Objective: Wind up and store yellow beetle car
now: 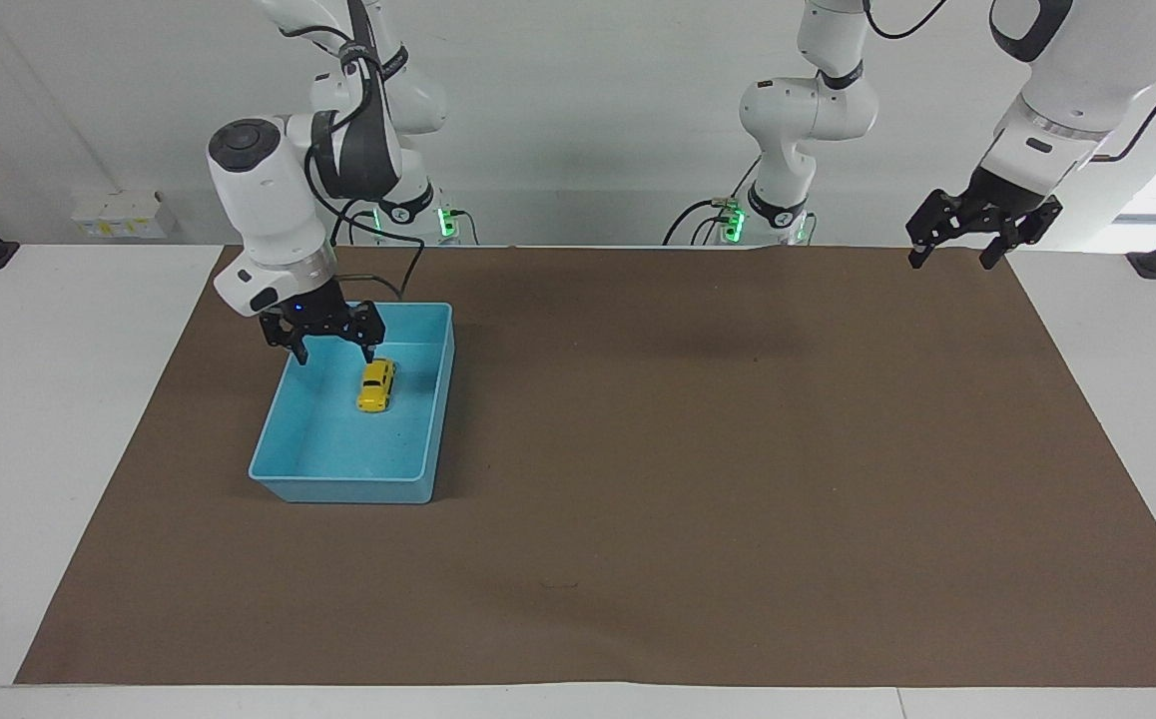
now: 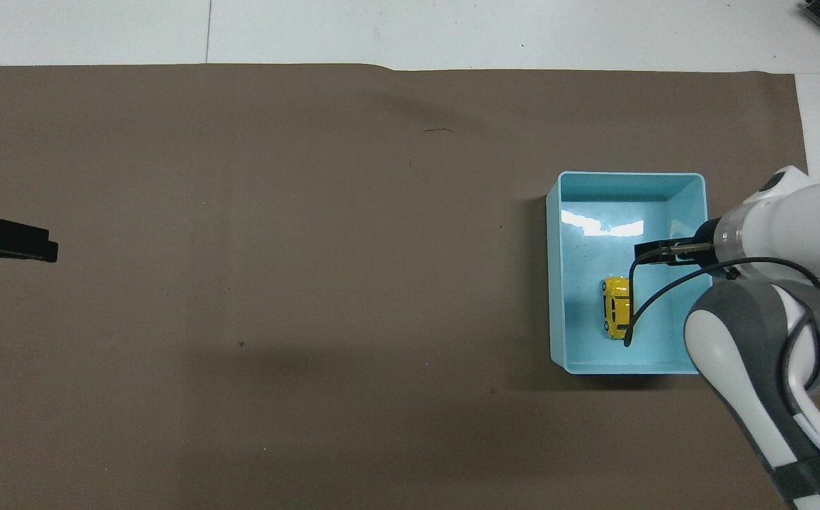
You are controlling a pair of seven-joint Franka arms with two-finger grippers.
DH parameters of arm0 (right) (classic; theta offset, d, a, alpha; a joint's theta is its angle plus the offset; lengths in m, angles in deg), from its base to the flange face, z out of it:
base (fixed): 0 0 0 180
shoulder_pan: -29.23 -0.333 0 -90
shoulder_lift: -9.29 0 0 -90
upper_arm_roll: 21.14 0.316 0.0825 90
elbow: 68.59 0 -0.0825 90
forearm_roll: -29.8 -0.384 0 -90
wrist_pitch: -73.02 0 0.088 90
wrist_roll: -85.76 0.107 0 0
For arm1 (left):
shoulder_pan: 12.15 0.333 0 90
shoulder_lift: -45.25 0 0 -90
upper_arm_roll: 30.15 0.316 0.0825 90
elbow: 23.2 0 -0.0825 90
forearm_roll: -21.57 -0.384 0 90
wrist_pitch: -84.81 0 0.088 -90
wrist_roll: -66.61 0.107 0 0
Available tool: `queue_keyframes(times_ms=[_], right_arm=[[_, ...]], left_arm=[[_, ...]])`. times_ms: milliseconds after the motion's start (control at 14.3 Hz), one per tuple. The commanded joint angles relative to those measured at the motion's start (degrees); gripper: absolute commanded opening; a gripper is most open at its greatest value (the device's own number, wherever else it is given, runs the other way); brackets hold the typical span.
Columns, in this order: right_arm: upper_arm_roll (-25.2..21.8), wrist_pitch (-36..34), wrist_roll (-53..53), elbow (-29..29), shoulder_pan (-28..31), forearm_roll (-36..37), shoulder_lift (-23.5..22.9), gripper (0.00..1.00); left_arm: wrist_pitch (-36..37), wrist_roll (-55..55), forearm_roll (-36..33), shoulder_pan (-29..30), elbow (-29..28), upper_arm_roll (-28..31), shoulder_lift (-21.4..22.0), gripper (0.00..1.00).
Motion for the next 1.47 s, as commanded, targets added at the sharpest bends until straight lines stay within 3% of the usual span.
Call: queue_keyframes(times_ms=[0,491,771,1052,1402], right_arm=[[0.3,-8.2,1.4,7.7,1.8,1.1,-0.9,1.00],[2.3,-25.6,10.5,20.8,0.7,0.2,0.1,1.00],[2.7,-26.6,3.2,24.2,1.7,1.2,-0.7,1.00],[2.5,-34.8,1.4,30.7,2.1,1.2,-1.1,1.00],[2.5,-33.3,1.5,30.1,2.9,0.6,-0.8,1.00]], left_arm=[[-0.2,0.9,-0.9,0.7,-0.8,-0.4,0.9,1.00],[-0.2,0.9,-0.9,0.7,-0.8,-0.5,0.9,1.00],[-0.2,0.9,-0.9,0.7,-0.8,-0.4,0.9,1.00],[-0.2,0.9,-0.9,0.7,-0.8,-0.4,0.9,1.00],[-0.2,0.9,-0.9,0.7,-0.8,-0.4,0.9,1.00]])
